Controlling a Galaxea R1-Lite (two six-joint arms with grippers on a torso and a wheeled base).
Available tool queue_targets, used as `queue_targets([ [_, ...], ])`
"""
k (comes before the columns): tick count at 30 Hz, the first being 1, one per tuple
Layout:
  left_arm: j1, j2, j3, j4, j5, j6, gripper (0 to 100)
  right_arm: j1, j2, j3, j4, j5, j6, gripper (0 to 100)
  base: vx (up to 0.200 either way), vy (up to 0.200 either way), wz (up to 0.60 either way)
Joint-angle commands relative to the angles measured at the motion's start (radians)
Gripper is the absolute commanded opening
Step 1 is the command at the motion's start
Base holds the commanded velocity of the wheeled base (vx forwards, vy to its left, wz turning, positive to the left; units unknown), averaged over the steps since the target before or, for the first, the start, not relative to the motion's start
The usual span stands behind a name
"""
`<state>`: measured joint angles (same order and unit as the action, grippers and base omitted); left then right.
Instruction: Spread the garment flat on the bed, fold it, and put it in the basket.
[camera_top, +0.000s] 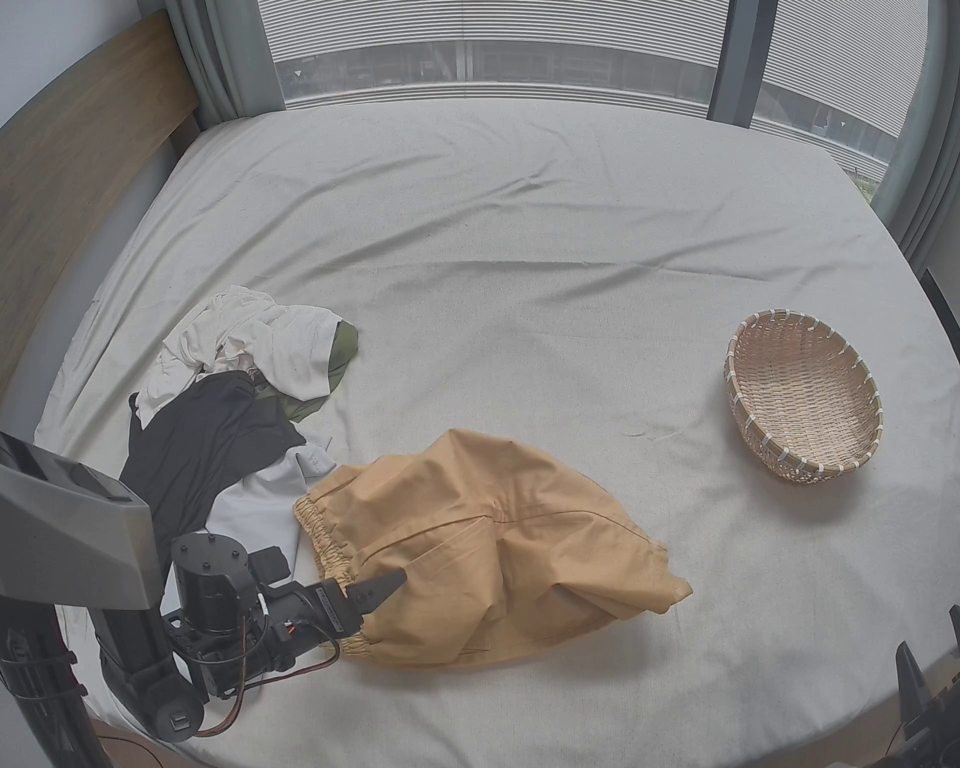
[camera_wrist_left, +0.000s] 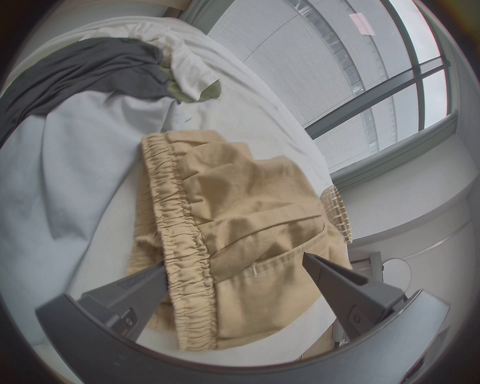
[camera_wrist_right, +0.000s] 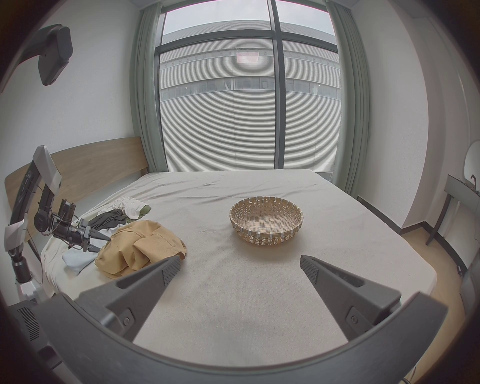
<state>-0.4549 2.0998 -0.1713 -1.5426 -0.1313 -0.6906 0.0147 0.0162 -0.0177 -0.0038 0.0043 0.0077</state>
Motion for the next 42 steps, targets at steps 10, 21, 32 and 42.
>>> queue_targets([
  [10,0.001,-0.103,-0.065,-0.001,-0.004,-0.040,100,-0.001,-0.016,0.018,-0.001,0.000,0.000,100,0.000,0.000,0.00],
  [21,-0.013,-0.066,-0.060,-0.001,0.007,-0.018,100,0.001,-0.016,0.018,-0.001,0.000,0.000,100,0.000,0.000,0.00],
  [32,-0.010,-0.239,-0.024,0.001,0.010,-0.017,100,-0.001,-0.016,0.018,-0.001,0.000,0.000,100,0.000,0.000,0.00],
  [42,-0.024,-0.142,0.010,-0.001,0.007,0.002,100,-0.001,-0.016,0.018,-0.001,0.000,0.000,100,0.000,0.000,0.00],
])
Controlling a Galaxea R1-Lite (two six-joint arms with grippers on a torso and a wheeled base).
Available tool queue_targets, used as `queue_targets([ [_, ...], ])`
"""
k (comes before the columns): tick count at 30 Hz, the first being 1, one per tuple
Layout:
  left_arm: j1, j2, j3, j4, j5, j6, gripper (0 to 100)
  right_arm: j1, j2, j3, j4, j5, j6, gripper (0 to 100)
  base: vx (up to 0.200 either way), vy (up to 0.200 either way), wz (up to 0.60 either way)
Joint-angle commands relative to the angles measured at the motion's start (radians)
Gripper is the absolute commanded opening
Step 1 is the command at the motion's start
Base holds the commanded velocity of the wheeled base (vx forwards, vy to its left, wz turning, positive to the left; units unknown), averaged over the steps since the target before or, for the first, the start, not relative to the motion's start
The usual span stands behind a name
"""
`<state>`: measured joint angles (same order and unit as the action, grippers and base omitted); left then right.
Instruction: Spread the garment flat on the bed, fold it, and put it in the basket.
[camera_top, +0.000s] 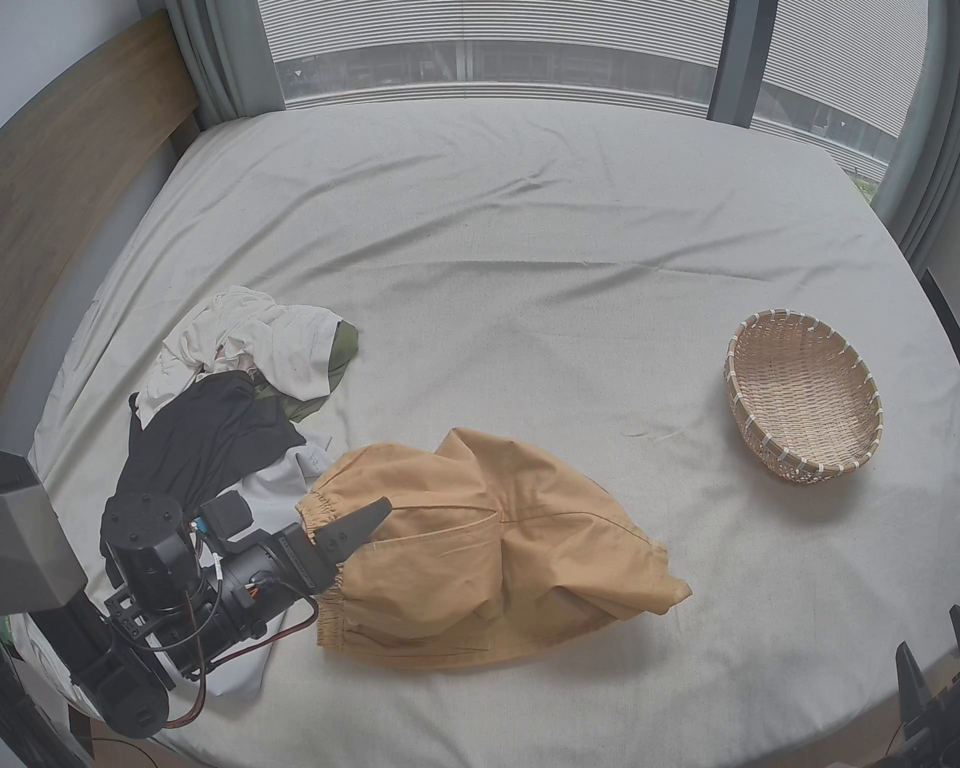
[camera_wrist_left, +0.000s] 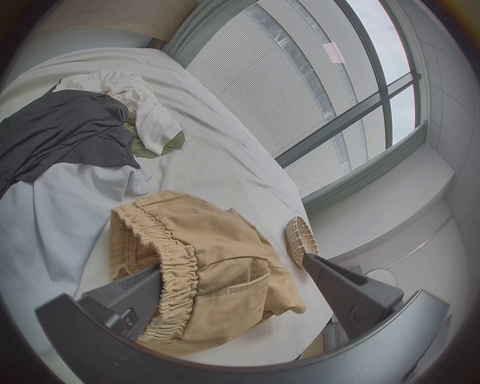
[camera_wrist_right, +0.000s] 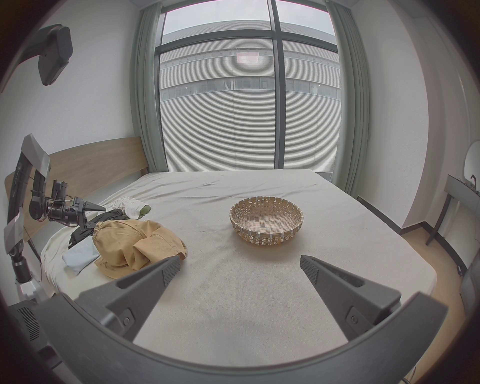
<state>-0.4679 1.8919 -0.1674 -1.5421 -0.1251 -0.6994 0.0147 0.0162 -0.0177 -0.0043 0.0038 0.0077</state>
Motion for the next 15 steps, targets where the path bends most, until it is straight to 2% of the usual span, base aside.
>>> queue_targets([
  [1,-0.011,0.081,0.002,-0.001,0.001,0.018,100,0.001,-0.016,0.018,0.000,0.001,0.002,100,0.000,0.000,0.00],
  [8,-0.038,0.141,-0.053,-0.003,-0.001,0.027,100,0.001,-0.016,0.018,0.000,0.001,0.000,100,0.000,0.000,0.00],
  [15,-0.032,0.154,-0.084,-0.001,0.004,0.026,100,0.001,-0.016,0.018,0.000,0.001,0.000,100,0.000,0.000,0.00],
])
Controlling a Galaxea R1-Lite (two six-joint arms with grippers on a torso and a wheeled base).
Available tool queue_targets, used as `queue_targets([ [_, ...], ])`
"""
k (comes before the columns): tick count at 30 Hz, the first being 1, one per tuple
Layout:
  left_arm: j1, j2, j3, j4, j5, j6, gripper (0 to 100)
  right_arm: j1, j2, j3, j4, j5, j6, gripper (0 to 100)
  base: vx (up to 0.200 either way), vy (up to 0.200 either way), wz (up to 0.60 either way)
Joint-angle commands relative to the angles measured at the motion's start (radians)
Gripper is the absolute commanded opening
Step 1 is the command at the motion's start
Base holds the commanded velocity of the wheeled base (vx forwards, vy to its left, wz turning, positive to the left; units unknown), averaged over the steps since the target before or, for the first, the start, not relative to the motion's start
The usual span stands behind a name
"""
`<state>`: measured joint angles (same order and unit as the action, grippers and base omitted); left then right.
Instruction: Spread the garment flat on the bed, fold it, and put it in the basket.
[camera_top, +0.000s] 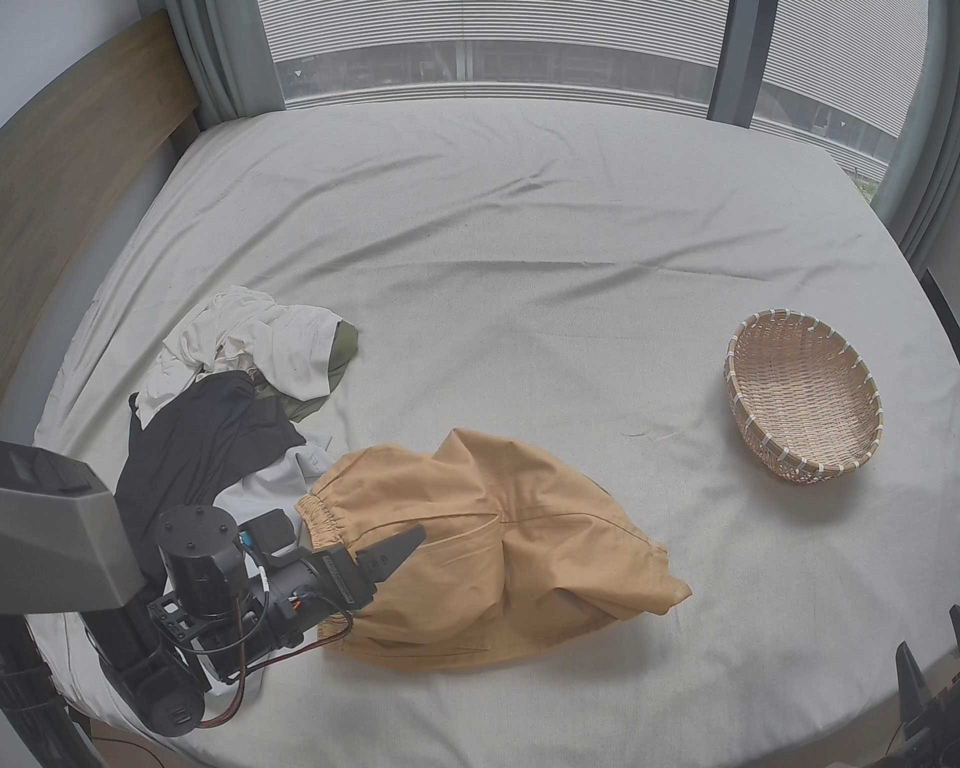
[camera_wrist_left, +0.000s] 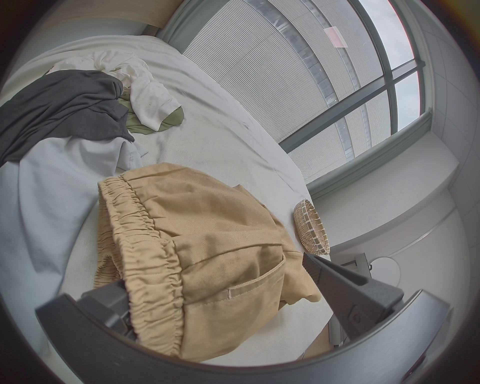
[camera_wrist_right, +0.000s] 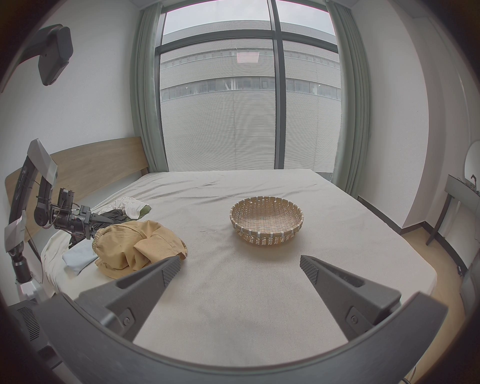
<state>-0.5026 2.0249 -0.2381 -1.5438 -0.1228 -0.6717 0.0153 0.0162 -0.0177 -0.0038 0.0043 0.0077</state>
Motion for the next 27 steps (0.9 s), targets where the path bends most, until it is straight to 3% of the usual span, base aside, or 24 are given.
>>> queue_targets([
  [1,0.002,0.021,-0.012,0.001,0.002,-0.002,100,0.000,-0.016,0.018,-0.001,0.000,0.000,100,0.000,0.000,0.00],
  [2,0.004,0.021,-0.012,0.001,0.003,-0.002,0,0.000,-0.016,0.018,-0.001,0.000,0.000,100,0.000,0.000,0.00],
  [14,0.007,-0.048,-0.012,0.001,0.003,0.000,0,0.000,-0.016,0.018,-0.001,0.000,0.000,100,0.000,0.000,0.00],
  [22,0.096,-0.180,-0.106,0.001,-0.003,-0.009,0,-0.003,-0.015,0.018,0.001,0.006,-0.015,100,0.000,0.000,0.00],
  [27,0.107,-0.213,-0.095,0.001,-0.011,-0.008,0,-0.003,-0.015,0.018,-0.001,0.006,-0.021,100,0.000,0.000,0.00],
])
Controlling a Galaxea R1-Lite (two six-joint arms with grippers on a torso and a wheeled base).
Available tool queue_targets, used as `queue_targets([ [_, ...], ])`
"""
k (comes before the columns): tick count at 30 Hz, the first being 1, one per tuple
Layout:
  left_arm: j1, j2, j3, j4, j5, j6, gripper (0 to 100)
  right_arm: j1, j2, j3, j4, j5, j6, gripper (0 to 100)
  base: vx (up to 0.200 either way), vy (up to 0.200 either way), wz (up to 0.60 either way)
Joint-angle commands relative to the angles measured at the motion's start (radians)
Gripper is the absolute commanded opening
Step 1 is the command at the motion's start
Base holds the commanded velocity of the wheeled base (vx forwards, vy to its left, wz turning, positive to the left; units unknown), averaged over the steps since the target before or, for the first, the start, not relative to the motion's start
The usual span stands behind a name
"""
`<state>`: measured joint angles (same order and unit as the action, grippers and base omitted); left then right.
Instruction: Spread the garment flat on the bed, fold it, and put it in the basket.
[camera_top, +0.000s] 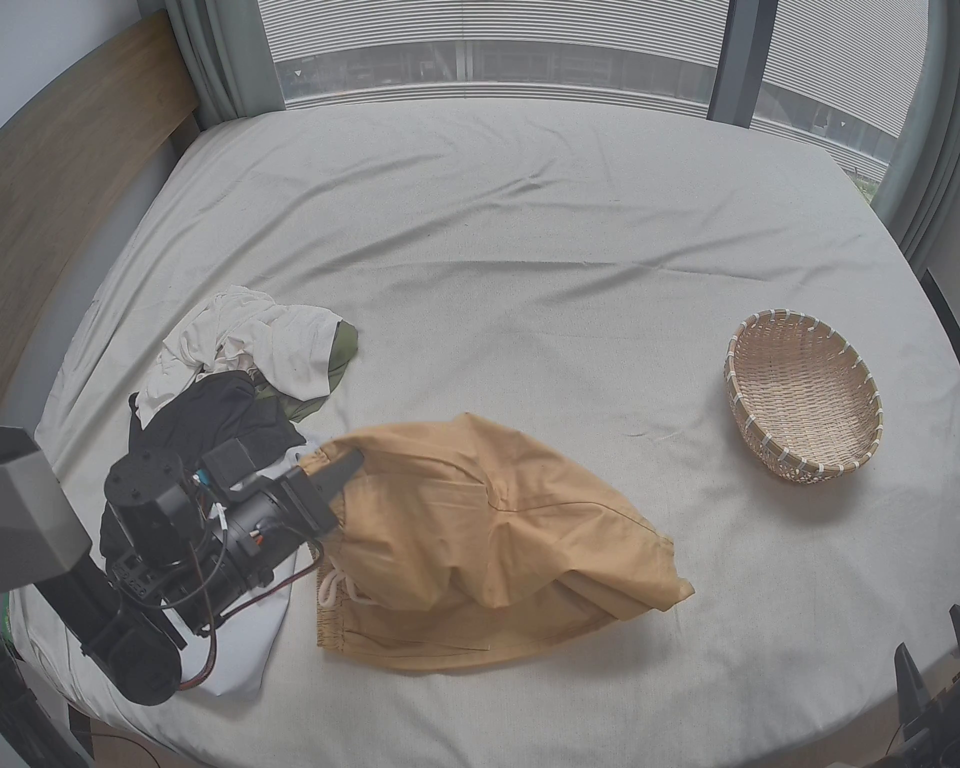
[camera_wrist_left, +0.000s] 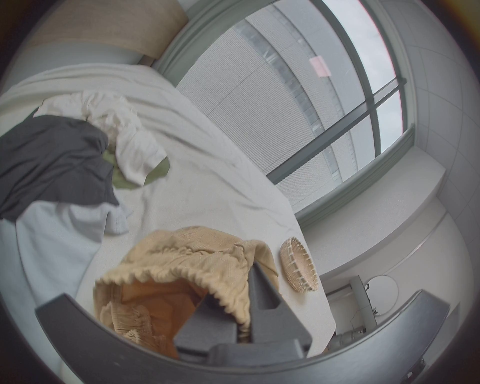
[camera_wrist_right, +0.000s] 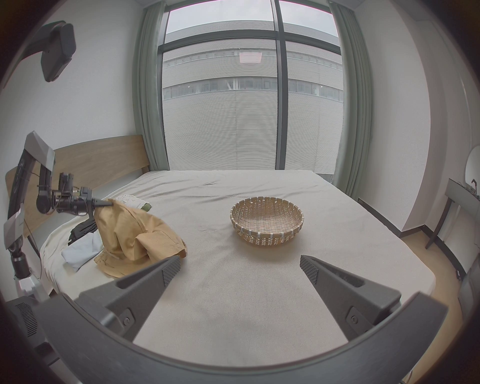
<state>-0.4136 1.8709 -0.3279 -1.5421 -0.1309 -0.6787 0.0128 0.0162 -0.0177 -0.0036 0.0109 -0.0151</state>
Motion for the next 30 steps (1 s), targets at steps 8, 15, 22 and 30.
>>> queue_targets([
  [8,0.022,-0.062,-0.074,-0.001,-0.046,0.082,0,0.001,-0.016,0.018,-0.018,-0.005,0.017,100,0.000,0.000,0.00],
  [15,0.024,-0.082,-0.042,-0.001,-0.075,0.107,0,0.009,0.120,-0.208,-0.070,0.026,0.018,100,0.000,0.000,0.00],
  [22,0.047,-0.085,-0.025,-0.001,-0.078,0.119,0,0.213,0.340,-0.260,-0.055,0.167,0.277,100,0.000,0.000,0.00],
  [30,0.049,-0.084,-0.008,-0.001,-0.081,0.120,0,0.271,0.765,-0.350,-0.253,0.241,0.458,100,0.000,0.000,0.00],
])
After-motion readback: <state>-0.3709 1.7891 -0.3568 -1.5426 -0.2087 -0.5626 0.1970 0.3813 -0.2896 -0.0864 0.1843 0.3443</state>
